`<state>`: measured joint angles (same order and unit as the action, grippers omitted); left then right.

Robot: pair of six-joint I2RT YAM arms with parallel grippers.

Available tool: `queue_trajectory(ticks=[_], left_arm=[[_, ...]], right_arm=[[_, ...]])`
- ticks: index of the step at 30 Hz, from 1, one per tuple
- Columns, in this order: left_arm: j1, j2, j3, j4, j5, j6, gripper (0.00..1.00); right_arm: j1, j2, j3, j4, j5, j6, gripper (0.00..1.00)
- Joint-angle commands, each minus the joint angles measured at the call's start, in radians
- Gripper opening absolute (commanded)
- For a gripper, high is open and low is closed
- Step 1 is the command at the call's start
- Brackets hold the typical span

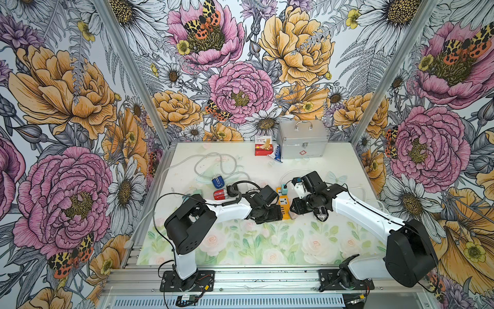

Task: Unplug the electric shaver
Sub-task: Place the plug at the center of the board.

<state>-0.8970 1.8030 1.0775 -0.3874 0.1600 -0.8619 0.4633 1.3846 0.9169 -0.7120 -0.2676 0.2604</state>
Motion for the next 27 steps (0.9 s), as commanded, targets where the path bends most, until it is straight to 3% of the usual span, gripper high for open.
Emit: queue_trajectory(ticks=[1,6,22,27], left_arm=[[0.018,-0.064,-0.004,-0.096,-0.08,0.059,0.79],[0.039,-0.11,0.0,-0.123,-0.107,0.081,0.79],[0.1,-0.14,0.064,-0.184,-0.106,0.171,0.79],[0.116,-0.139,0.083,-0.202,-0.101,0.201,0.79]], right_arm=[[0.006,0.029,-0.048,-0.055,-0.039,0.0,0.1],[0.028,0.014,-0.058,-0.061,-0.112,-0.007,0.12],[0.163,0.109,-0.029,-0.061,-0.079,-0.01,0.2],[0.171,0.121,-0.008,-0.062,-0.025,0.012,0.32]])
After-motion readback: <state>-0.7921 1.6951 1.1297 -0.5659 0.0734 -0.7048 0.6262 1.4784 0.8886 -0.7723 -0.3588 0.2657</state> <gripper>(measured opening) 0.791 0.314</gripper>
